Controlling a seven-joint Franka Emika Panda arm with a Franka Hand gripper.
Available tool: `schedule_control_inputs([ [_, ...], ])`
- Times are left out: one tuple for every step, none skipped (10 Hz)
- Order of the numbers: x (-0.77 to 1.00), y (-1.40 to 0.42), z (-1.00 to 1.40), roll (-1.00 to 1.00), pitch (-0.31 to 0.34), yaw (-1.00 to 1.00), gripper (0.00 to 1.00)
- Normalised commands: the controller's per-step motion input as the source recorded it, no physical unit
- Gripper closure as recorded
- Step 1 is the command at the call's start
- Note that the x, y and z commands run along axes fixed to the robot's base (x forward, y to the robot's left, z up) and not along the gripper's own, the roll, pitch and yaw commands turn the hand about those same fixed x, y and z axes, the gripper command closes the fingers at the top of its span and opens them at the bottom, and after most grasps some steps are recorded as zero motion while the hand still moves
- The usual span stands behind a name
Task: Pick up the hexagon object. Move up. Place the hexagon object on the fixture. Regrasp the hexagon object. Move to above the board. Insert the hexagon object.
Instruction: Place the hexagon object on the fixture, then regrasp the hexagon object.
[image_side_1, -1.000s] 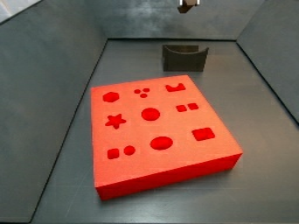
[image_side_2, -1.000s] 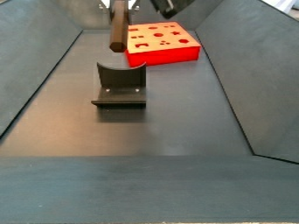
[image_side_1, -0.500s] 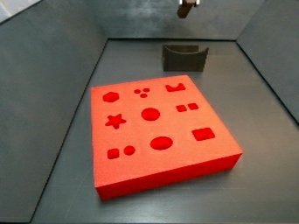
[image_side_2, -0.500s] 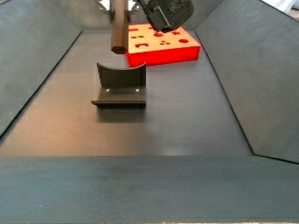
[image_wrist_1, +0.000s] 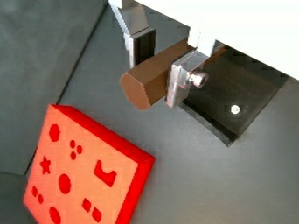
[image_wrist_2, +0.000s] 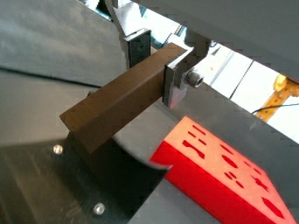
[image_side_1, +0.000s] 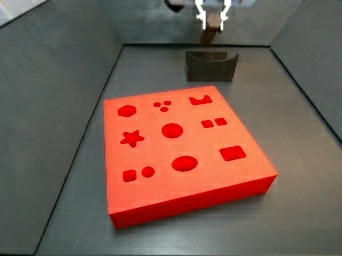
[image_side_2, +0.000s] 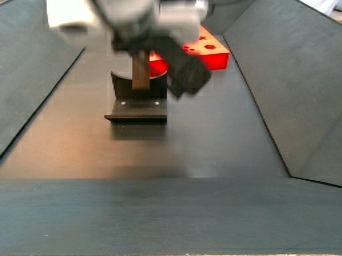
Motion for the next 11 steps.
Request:
schedule_control_inputs([
  [0.19, 0.14, -1.00, -0.35, 0.080, -0.20, 1.00],
  [0.20, 0.13, -1.00, -0.22, 0.041, -0.19, 1.00],
  [0.19, 0.13, -0.94, -0.18, 0.016, -0.17, 1.00],
  [0.16, 0.10, -0.74, -0.17, -0.004, -0.15, 1.00],
  [0.13, 0.08, -0.55, -0.16, -0.015, -0.13, 1.00],
  [0.10, 0.07, -0.35, -0.14, -0.021, -0.11, 1.00],
  [0.08, 0.08, -0.28, -0.12, -0.035, -0.08, 1.00],
  [0.08, 0.09, -0.27, -0.12, -0.038, -0.08, 1.00],
  [0.08, 0.08, -0.27, -0.12, -0.037, -0.07, 1.00],
  [0.00, 0.00, 0.00, 0.00, 0.000, 0.00, 0.00],
  [0.00, 0.00, 1.00, -0.01, -0.050, -0.01, 0.00],
])
